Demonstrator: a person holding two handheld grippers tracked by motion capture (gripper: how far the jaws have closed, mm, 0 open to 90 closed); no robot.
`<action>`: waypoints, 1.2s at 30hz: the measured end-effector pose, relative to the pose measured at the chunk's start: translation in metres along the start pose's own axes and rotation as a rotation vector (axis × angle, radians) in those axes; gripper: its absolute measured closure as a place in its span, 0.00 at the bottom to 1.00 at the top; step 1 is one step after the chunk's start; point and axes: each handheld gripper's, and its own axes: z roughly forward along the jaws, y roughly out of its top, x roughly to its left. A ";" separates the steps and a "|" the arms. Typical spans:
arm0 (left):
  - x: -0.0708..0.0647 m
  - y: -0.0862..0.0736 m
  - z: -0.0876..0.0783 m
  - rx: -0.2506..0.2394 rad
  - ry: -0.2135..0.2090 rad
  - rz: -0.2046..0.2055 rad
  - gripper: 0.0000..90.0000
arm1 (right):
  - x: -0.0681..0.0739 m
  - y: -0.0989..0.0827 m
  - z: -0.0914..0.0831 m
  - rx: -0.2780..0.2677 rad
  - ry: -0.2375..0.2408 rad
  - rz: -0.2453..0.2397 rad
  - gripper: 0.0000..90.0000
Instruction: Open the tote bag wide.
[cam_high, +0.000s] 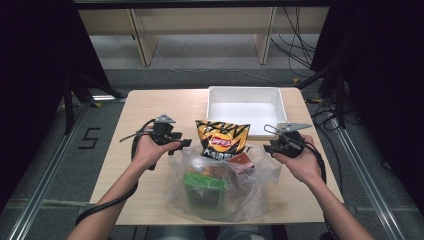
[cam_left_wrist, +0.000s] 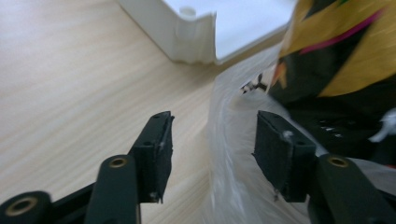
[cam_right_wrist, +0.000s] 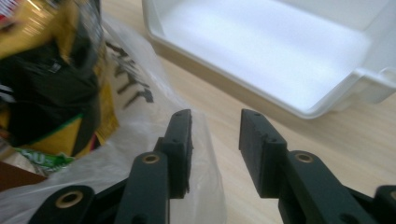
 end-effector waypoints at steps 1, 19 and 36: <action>0.000 0.000 0.000 0.000 0.000 0.000 0.48 | 0.000 0.001 -0.005 -0.015 -0.001 -0.003 0.71; -0.044 -0.016 -0.098 -0.156 -0.142 0.185 0.43 | 0.027 -0.010 -0.051 -0.094 0.083 -0.056 0.68; -0.088 -0.007 -0.073 -0.172 -0.242 0.433 0.49 | 0.032 -0.020 -0.053 -0.098 0.111 -0.027 0.67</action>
